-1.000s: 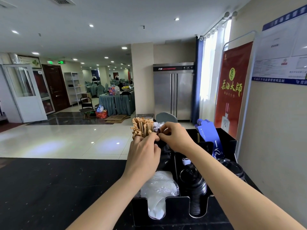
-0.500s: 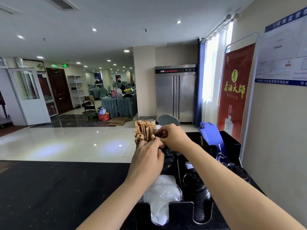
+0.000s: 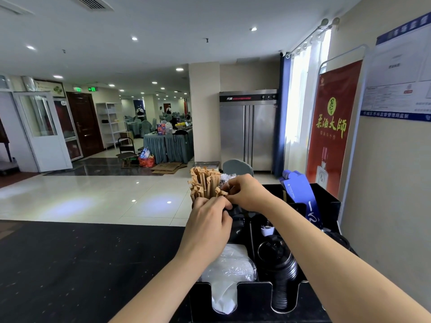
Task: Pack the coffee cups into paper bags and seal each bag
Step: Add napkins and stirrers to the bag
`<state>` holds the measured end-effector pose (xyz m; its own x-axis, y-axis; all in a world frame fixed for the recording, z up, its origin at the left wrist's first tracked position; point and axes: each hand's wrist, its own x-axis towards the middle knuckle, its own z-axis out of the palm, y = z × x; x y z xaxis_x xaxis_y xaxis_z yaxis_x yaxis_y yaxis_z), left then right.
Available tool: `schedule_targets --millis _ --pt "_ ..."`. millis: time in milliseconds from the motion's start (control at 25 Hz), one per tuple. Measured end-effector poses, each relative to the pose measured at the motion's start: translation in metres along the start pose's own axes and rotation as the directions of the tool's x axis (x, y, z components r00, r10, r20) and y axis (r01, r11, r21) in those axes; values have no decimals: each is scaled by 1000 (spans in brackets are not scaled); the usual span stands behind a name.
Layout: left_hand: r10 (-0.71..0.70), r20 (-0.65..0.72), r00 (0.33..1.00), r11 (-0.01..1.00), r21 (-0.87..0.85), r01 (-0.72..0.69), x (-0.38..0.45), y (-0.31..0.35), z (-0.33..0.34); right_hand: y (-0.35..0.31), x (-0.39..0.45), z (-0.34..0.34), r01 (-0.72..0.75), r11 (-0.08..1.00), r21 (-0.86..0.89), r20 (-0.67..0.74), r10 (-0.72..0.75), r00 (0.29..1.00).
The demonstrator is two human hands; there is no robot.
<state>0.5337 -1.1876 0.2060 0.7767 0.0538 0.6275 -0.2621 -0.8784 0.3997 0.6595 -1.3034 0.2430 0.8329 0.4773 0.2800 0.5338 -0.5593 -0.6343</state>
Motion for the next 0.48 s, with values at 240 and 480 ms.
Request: schedule_targets --millis 240,480 --pt "1 1 1000 1000 -9 -1 -2 0 -1 4 -9 -15 66 997 28 62 -68 996" --pt "-17 -9 1000 1000 11 17 -2 3 1 -2 -27 -42 62 998 -26 -191 -66 979"
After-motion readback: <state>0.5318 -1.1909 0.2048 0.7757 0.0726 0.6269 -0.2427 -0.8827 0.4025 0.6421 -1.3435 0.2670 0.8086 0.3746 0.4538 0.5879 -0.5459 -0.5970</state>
